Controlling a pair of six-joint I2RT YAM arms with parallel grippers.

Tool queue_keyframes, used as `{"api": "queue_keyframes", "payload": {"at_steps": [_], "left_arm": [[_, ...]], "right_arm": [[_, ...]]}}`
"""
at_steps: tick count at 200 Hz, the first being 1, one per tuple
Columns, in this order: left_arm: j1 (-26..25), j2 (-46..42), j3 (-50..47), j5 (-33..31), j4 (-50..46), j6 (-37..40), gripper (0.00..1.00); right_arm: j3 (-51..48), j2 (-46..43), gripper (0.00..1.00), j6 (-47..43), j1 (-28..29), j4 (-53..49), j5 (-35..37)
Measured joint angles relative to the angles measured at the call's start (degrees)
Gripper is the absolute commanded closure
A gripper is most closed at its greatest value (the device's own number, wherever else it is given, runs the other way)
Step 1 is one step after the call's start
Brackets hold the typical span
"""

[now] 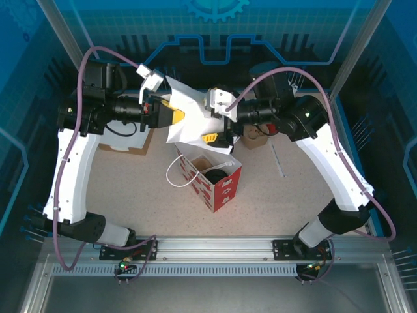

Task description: Pack the takeout coffee

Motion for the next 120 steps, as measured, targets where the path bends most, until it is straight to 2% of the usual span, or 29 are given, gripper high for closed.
{"api": "queue_keyframes", "payload": {"at_steps": [51, 94, 120], "left_arm": [[-0.13, 0.09, 1.60, 0.04, -2.32, 2.69, 0.94], [-0.13, 0.22, 1.64, -0.02, -3.06, 4.04, 0.94], [-0.13, 0.22, 1.70, -0.33, -3.06, 4.92, 0.89]], "right_arm": [[4.44, 3.30, 0.28, 3.37, -1.29, -3.37, -4.11], [4.70, 3.82, 0.67, 5.31, -1.73, -5.60, -5.55], [4.70, 3.80, 0.88, 6.05, -1.84, -6.29, -5.55]]}}
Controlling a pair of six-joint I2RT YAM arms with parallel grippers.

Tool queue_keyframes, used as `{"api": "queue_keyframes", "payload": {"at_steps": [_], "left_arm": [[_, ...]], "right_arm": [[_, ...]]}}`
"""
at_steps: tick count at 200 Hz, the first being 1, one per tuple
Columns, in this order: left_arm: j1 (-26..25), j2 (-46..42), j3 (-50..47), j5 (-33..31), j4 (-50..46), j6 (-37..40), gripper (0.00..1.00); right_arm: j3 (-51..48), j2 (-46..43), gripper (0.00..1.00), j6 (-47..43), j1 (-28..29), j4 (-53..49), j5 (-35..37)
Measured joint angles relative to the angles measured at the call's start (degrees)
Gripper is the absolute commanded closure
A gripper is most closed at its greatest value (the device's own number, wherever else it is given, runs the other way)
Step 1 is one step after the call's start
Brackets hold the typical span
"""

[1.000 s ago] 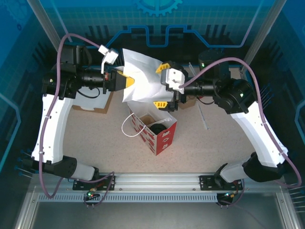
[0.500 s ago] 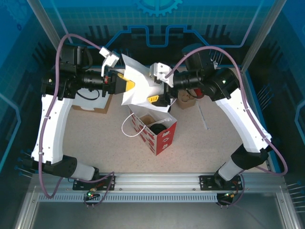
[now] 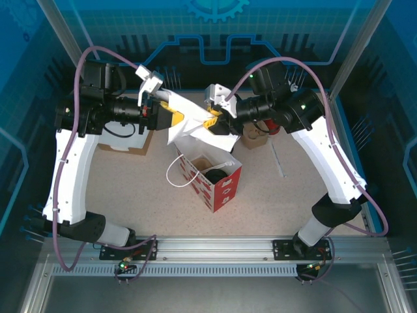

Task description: Pack the takeout coffee

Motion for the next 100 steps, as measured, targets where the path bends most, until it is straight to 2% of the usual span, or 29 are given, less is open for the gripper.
{"api": "queue_keyframes", "payload": {"at_steps": [7, 19, 25, 35, 39, 45, 59, 67, 78, 89, 100], "left_arm": [[-0.04, 0.00, 0.00, -0.33, 0.02, 0.09, 0.83], [-0.04, -0.09, 0.02, -1.31, 0.11, 0.24, 0.78], [-0.07, -0.20, 0.02, -1.97, 0.28, 0.39, 0.69], [-0.09, -0.63, 0.00, -3.39, 0.55, -0.17, 0.67], [-0.09, -0.98, -0.09, -4.13, 0.85, -0.09, 0.64], [-0.09, -1.62, -0.26, -5.09, 1.36, -0.07, 0.53], [-0.09, -4.11, -1.33, -7.85, 3.19, -1.07, 0.49], [-0.09, -5.97, -2.32, -9.62, 4.15, -1.68, 0.40], [-0.09, -9.07, -3.96, -12.52, 5.55, -2.03, 0.34], [-0.09, -12.72, -6.43, -15.93, 7.54, -3.19, 0.23], [-0.09, -16.65, -9.40, -20.04, 9.62, -4.44, 0.18]], "right_arm": [[0.00, 0.00, 0.92, 0.13, 0.00, -0.15, 0.04], [-0.02, -0.02, 0.97, 0.35, 0.00, -0.39, 0.15], [-0.09, -0.09, 0.98, 0.57, 0.00, -0.33, 0.35], [-0.57, -0.39, 1.00, 1.20, 0.00, -0.26, 0.81], [-0.79, -0.59, 1.00, 1.66, 0.00, -0.31, 1.09], [-1.18, -0.90, 1.00, 2.05, 0.00, -0.26, 1.33], [-2.23, -1.90, 1.00, 3.58, 0.00, 0.00, 2.05], [-2.91, -2.64, 1.00, 4.61, 0.00, 0.28, 2.58], [-4.11, -3.91, 1.00, 6.45, 0.00, 0.70, 3.17], [-5.44, -5.33, 1.00, 8.24, 0.04, 0.98, 3.78], [-6.71, -6.69, 1.00, 10.49, 0.26, 1.20, 4.76]]}}
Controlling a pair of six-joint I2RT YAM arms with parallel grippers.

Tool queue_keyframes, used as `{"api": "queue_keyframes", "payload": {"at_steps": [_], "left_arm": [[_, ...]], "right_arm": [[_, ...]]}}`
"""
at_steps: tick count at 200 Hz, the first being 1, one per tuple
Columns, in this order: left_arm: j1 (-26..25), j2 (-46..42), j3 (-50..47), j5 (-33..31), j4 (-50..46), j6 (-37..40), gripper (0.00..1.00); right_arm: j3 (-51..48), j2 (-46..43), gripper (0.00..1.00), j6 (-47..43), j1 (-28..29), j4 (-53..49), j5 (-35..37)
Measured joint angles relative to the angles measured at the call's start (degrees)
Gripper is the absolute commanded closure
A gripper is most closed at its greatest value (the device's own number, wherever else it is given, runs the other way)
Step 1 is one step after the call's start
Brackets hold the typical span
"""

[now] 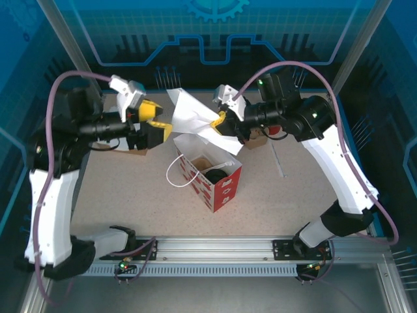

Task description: Pack the takeout coffee

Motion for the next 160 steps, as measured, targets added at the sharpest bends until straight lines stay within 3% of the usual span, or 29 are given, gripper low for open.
{"api": "queue_keyframes", "payload": {"at_steps": [37, 61, 113, 160], "left_arm": [[0.00, -12.70, -12.13, -15.80, 6.60, -4.90, 0.12], [0.00, -18.16, -20.11, -22.69, 9.38, -8.66, 0.11], [0.00, -22.10, -32.09, -29.29, 10.16, -13.31, 0.11], [0.00, -24.26, -35.54, -31.71, 10.19, -14.38, 0.10]], "right_arm": [[-4.66, -3.87, 1.00, 8.28, 1.62, 0.20, 3.02], [-6.73, -4.33, 1.00, 12.09, 3.17, -0.26, 5.84], [-7.85, -1.07, 1.00, 13.62, 4.07, -3.48, 6.91], [-6.36, 5.53, 1.00, 11.61, 4.98, -7.85, 7.91]]}}
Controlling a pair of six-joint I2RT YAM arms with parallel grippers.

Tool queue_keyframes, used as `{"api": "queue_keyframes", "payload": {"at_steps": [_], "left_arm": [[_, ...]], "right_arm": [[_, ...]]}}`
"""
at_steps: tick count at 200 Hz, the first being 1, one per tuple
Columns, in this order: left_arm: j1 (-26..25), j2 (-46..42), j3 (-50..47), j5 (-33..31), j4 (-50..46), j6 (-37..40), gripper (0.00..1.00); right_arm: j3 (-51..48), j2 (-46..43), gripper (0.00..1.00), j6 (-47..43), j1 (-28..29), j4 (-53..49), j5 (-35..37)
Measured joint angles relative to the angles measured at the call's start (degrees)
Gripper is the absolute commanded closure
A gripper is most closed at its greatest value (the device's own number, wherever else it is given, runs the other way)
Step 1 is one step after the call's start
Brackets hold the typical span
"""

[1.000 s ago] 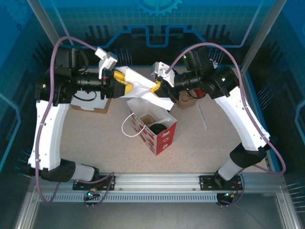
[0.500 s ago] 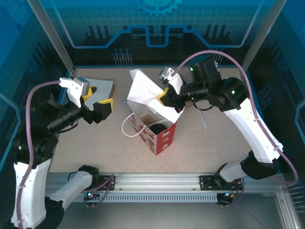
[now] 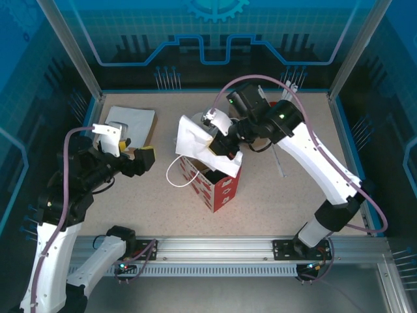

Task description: Pack the takeout coffee

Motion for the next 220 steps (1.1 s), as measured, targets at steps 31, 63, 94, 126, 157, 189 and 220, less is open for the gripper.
{"api": "queue_keyframes", "payload": {"at_steps": [31, 63, 94, 126, 157, 189, 220], "left_arm": [[0.00, -0.04, -0.22, -0.87, 0.02, -0.39, 0.10], [0.00, -0.04, -0.22, -1.16, 0.02, -0.39, 0.10], [0.00, -0.04, -0.22, -1.16, 0.02, -0.39, 0.10], [0.00, -0.04, -0.22, -1.16, 0.02, -0.39, 0.10], [0.00, -0.04, -0.22, -1.14, 0.02, -0.42, 0.07], [0.00, -0.04, -0.42, -1.09, 0.13, -0.39, 0.02], [0.00, 0.00, -0.63, -1.07, 0.28, -0.61, 0.01]], "right_arm": [[2.21, 4.02, 1.00, -1.05, 1.14, -3.32, 2.10], [2.93, 7.02, 1.00, -1.31, 1.92, -6.23, 4.55], [2.93, 8.72, 1.00, -1.29, 2.19, -7.85, 5.81], [2.93, 10.32, 0.98, -1.46, 2.67, -8.87, 6.84], [2.95, 12.96, 0.97, -0.98, 2.91, -9.29, 8.22], [2.95, 14.84, 0.94, -0.11, 2.95, -9.27, 9.40], [2.82, 15.39, 0.91, 0.61, 3.02, -9.11, 10.14]]}}
